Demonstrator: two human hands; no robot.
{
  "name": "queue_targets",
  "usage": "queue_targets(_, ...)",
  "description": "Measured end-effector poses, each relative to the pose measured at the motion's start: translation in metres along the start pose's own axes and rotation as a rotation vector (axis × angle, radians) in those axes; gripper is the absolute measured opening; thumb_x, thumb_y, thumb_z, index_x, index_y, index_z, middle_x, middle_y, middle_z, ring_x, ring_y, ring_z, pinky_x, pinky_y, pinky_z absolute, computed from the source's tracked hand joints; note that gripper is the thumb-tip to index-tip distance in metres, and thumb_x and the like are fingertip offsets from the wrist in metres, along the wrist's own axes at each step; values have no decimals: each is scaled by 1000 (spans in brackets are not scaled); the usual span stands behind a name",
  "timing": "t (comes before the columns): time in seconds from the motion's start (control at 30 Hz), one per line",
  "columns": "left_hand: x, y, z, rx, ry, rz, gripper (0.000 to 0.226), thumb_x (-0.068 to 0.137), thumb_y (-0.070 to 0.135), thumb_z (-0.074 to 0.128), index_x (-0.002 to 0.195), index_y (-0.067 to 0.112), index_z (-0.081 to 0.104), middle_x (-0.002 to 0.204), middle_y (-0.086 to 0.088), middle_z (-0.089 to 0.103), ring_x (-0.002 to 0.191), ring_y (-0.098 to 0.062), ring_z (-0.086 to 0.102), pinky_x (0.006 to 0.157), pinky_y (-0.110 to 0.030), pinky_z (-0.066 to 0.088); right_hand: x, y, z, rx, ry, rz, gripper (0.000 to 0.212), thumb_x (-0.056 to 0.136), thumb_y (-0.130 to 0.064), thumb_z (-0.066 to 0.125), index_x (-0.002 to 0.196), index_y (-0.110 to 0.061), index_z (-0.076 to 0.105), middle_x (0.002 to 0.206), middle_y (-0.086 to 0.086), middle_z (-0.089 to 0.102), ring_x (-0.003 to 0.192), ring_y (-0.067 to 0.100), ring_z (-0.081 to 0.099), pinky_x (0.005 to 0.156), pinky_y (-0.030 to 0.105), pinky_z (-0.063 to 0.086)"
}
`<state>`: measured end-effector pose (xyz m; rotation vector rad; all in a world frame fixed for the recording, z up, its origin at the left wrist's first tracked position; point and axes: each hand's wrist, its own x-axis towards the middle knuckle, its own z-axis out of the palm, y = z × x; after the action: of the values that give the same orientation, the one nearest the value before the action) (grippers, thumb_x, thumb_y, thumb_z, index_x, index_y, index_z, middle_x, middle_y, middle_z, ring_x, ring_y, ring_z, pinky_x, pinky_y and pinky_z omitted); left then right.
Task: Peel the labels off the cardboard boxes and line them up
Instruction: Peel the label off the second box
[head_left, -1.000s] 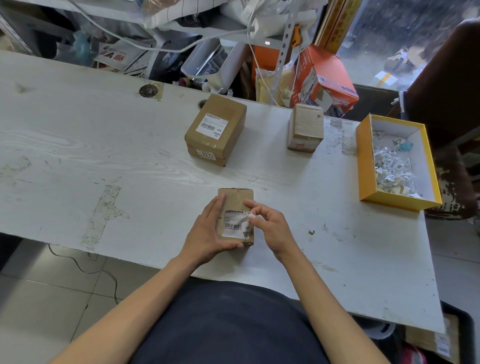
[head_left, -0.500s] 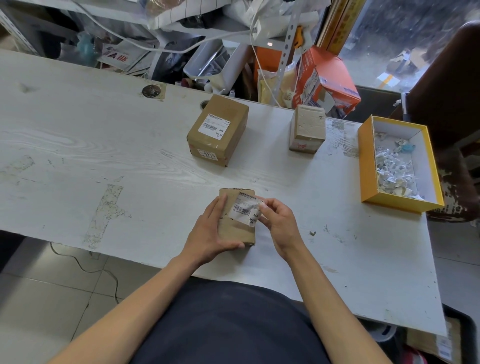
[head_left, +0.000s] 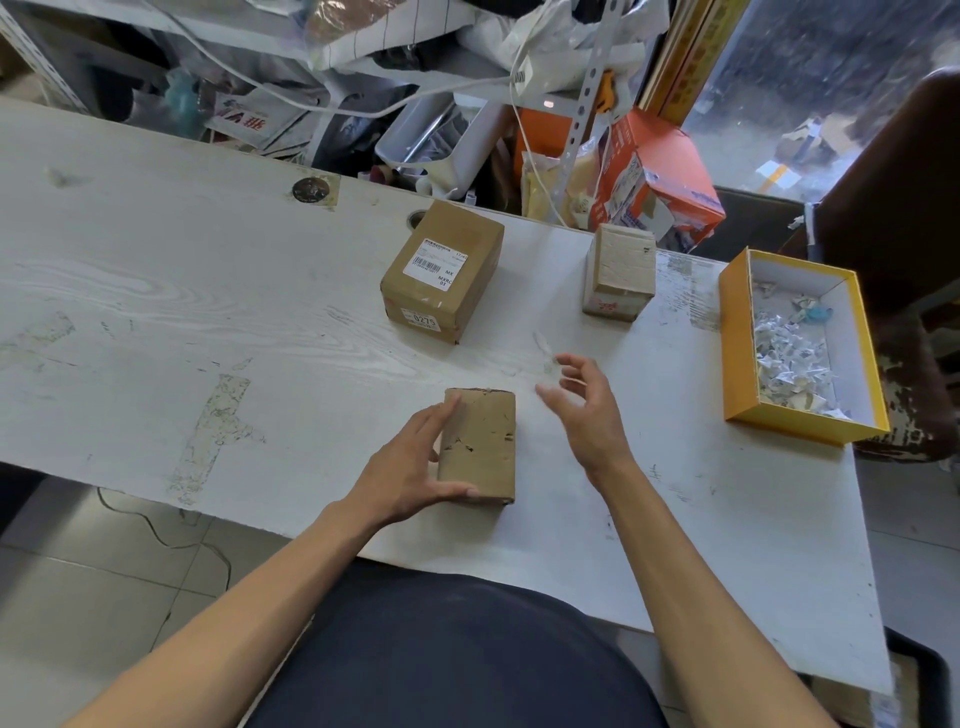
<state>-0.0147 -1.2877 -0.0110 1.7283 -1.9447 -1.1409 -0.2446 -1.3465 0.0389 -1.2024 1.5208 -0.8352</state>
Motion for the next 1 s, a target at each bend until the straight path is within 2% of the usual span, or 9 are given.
queue_targets(0.17,13,-1,-10,3,11,-3,137,45,76,79,151,49,-3,155,12,5,138,-18,28,110,-40,38,-9,20,14,-304,-336,-84,129,59,-44,89,150,-44,-3,149,3,28,137,15,29,110,34,29)
queue_targets(0.27,29,-2,-16,22,-125,53,147,40,76,81,154,41,-6,161,15,-10,148,-13,4,116,-36,18,-9,31,22,-469,-501,-186,143,51,-50,91,146,-46,-16,159,-11,5,144,11,13,113,30,17)
queue_targets(0.43,51,14,-25,-52,-80,35,96,50,48,95,131,23,50,123,6,55,110,-10,53,90,-24,46,4,27,26,-497,-385,-165,127,56,-51,88,147,-47,-1,140,-3,44,126,18,43,101,36,41)
queue_targets(0.57,67,22,-28,-93,25,-20,35,72,42,84,95,23,67,94,5,68,91,-14,61,77,-32,50,21,18,28,-561,-211,-169,81,80,-43,73,144,-41,23,105,-6,65,96,18,61,83,34,49)
queue_targets(0.67,70,25,-23,-25,142,-34,16,88,37,69,89,21,72,87,4,71,86,-15,63,74,-34,51,27,16,37,-650,-109,-235,62,92,-38,61,145,-32,30,98,-7,71,91,20,66,76,34,50)
queue_targets(0.73,67,21,-21,-18,156,-35,24,93,37,63,108,21,71,109,2,71,104,-17,64,86,-34,51,25,17,37,-621,-150,-229,73,89,-46,62,148,-33,20,115,-4,68,105,21,64,85,37,50)
queue_targets(0.8,53,12,-25,-83,13,-43,73,84,47,72,147,25,42,149,8,43,135,-9,40,109,-30,37,14,19,28,-504,-282,-186,105,75,-58,72,150,-39,2,144,0,48,129,19,47,103,39,42)
queue_targets(0.9,27,0,-32,33,-200,31,135,57,61,86,157,26,2,157,17,8,141,0,9,117,-27,13,-7,29,14,-539,-463,-245,140,52,-61,86,148,-44,-15,160,-6,11,144,16,19,115,37,25)
queue_targets(1.0,20,-5,-26,34,-235,61,147,48,55,93,155,28,-2,156,14,12,141,-3,14,116,-26,17,-16,41,20,-609,-479,-317,145,47,-64,86,150,-39,-12,156,-5,12,141,20,22,113,41,31)
